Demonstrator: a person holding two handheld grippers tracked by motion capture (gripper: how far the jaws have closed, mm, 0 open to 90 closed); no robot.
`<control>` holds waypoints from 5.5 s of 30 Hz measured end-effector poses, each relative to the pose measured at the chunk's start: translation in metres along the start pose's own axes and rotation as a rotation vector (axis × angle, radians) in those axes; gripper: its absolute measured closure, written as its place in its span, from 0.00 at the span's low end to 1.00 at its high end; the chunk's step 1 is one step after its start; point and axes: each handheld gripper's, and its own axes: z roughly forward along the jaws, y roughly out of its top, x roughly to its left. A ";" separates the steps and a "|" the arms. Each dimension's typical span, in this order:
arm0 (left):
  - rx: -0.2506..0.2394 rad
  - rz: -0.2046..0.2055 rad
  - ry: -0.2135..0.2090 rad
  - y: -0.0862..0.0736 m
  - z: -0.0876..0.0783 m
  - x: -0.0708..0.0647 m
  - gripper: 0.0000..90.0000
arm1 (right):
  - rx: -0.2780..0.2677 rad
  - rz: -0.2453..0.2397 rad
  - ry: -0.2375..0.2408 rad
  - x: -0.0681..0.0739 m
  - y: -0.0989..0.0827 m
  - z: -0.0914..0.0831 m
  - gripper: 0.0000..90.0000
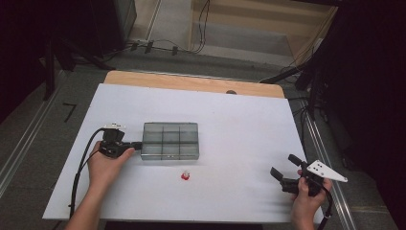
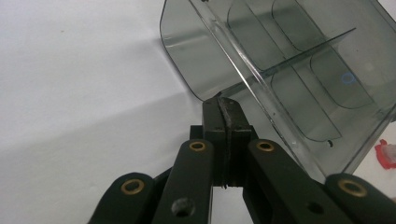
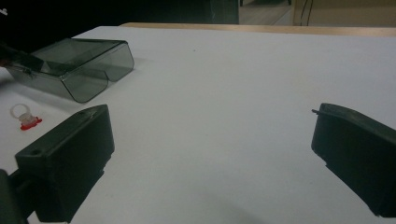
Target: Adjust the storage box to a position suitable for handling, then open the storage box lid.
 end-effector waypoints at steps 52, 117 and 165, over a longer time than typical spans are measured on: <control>-0.016 0.026 -0.016 0.015 0.049 -0.054 1.00 | 0.028 -0.008 0.001 0.004 -0.001 0.007 0.00; -0.278 0.243 -0.159 0.005 0.015 -0.077 0.00 | 0.057 -0.150 0.149 0.066 0.028 0.044 0.00; -0.271 0.281 -0.180 -0.001 0.024 -0.086 0.00 | 0.224 -0.207 0.387 0.140 0.051 0.151 0.67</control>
